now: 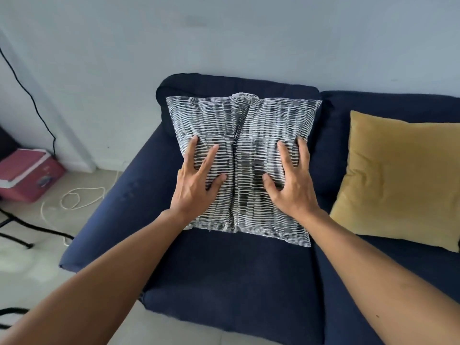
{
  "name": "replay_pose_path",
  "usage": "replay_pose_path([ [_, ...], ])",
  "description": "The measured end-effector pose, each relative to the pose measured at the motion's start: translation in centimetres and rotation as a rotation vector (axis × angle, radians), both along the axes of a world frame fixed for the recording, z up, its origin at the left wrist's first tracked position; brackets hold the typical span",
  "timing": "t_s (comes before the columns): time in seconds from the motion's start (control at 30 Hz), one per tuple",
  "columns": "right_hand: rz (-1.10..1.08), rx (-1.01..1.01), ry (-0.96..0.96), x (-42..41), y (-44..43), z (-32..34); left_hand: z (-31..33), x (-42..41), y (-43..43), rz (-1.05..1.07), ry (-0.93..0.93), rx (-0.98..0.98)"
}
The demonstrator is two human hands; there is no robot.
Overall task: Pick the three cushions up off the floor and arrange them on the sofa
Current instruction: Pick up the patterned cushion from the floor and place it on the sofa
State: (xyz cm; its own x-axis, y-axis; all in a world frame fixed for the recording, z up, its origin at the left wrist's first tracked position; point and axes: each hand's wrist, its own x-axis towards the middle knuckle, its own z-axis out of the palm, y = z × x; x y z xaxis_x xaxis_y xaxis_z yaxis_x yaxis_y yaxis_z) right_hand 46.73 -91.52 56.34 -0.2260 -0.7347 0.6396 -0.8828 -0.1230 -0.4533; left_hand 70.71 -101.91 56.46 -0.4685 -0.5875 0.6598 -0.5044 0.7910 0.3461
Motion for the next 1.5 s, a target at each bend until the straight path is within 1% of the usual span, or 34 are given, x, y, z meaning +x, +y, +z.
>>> replay_pose_path([
  [0.17, 0.005, 0.007, -0.04, -2.0, -3.8, -2.5, -2.1, -2.3, -4.0, 0.004, -0.033, -0.008],
  [0.4, 0.003, 0.024, -0.048, -3.8, -7.8, -5.0, -4.5, -4.6, -8.3, 0.027, -0.068, -0.011],
  [0.63, -0.017, 0.046, -0.065, -4.8, -10.9, -8.2, -7.8, -6.0, -12.5, 0.007, -0.108, -0.007],
  [1.27, -0.174, 0.196, -0.101, -6.4, -15.9, -17.0, -17.7, -8.4, -21.1, -0.126, -0.19, 0.085],
  [1.5, -0.181, 0.229, -0.107, -6.5, -17.1, -19.2, -19.8, -7.9, -22.7, -0.135, -0.237, 0.111],
])
